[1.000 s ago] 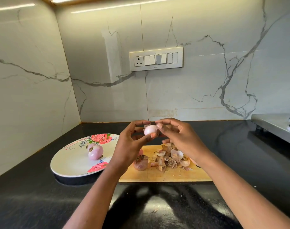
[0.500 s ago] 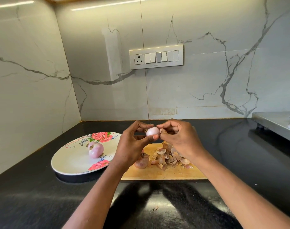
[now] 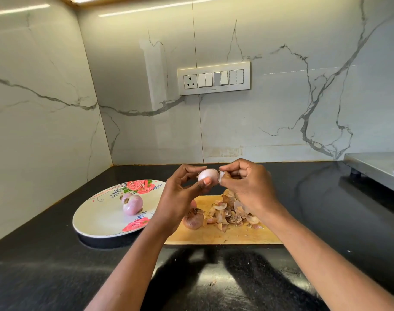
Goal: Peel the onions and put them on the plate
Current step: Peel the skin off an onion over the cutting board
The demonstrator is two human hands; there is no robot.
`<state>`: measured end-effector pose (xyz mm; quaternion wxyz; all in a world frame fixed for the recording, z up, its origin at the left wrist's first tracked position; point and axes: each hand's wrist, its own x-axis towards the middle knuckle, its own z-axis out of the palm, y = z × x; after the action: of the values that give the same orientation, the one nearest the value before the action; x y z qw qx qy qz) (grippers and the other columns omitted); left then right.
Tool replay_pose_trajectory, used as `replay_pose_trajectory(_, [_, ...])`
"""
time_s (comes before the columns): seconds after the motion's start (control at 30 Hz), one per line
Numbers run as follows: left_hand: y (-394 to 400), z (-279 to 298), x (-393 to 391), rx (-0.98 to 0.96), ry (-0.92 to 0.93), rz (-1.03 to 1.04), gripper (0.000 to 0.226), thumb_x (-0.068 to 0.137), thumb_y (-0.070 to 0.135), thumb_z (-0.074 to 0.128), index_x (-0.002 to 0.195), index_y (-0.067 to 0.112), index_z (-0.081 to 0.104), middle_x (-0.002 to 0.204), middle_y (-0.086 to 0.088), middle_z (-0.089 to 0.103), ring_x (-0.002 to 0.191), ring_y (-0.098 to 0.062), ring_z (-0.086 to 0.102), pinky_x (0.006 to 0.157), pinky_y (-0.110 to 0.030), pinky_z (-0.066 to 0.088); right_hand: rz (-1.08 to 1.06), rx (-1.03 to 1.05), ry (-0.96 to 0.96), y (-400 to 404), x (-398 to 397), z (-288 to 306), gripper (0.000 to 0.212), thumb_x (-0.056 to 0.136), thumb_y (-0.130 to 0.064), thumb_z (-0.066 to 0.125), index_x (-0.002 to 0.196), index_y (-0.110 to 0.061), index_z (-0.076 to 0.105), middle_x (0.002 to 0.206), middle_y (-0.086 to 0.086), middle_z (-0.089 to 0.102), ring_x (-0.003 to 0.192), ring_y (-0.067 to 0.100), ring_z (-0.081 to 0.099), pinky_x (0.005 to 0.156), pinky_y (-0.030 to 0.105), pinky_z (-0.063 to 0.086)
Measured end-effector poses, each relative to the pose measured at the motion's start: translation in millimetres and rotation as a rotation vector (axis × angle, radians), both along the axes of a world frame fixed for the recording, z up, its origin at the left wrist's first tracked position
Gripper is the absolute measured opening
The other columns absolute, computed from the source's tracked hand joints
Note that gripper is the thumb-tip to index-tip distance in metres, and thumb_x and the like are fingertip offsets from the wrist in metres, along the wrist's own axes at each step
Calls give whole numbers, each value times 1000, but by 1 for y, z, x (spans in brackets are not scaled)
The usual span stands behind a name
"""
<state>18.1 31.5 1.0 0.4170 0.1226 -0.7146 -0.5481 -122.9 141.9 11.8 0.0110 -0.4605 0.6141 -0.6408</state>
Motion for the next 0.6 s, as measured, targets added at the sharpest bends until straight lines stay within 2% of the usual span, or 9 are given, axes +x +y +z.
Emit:
replay_pose_trajectory(0.13, [1, 2, 1, 53, 33, -31, 41, 79, 28, 77, 116, 12, 67, 117, -8, 72, 111, -29, 69, 94, -40, 57, 136, 19, -147, -1, -6, 2, 13, 88, -13, 76, 95, -25, 75, 91, -5, 79, 87, 12, 76, 84, 33, 60])
replay_pose_trajectory(0.17, [1, 3, 1, 54, 26, -32, 42, 80, 29, 76, 117, 12, 67, 117, -8, 72, 110, -28, 69, 95, -40, 57, 156, 33, -178, -1, -6, 2, 13, 91, -12, 72, 97, -23, 75, 94, -3, 79, 88, 15, 76, 86, 34, 60])
replay_pose_trajectory(0.27, [1, 3, 0, 52, -9, -11, 45, 78, 34, 76, 117, 15, 66, 117, -5, 72, 111, -24, 69, 99, -44, 56, 222, 40, -255, -2, -5, 5, 12, 97, -12, 65, 102, -13, 75, 102, 4, 77, 95, 18, 76, 84, 28, 60])
replay_pose_trajectory(0.4, [2, 4, 0, 80, -12, -25, 44, 81, 33, 74, 120, 14, 64, 117, -6, 73, 106, -24, 72, 96, -42, 57, 255, 66, -215, -2, -3, 3, 22, 87, -24, 78, 106, -15, 73, 102, 3, 77, 94, 16, 74, 81, 27, 61])
replay_pose_trajectory(0.6, [3, 8, 2, 208, 51, -115, 44, 84, 24, 70, 124, 8, 61, 115, -12, 73, 106, -29, 72, 90, -31, 58, 343, 4, -308, 0, -2, 4, 24, 86, -6, 76, 109, -9, 74, 100, 9, 78, 95, 18, 74, 79, 23, 60])
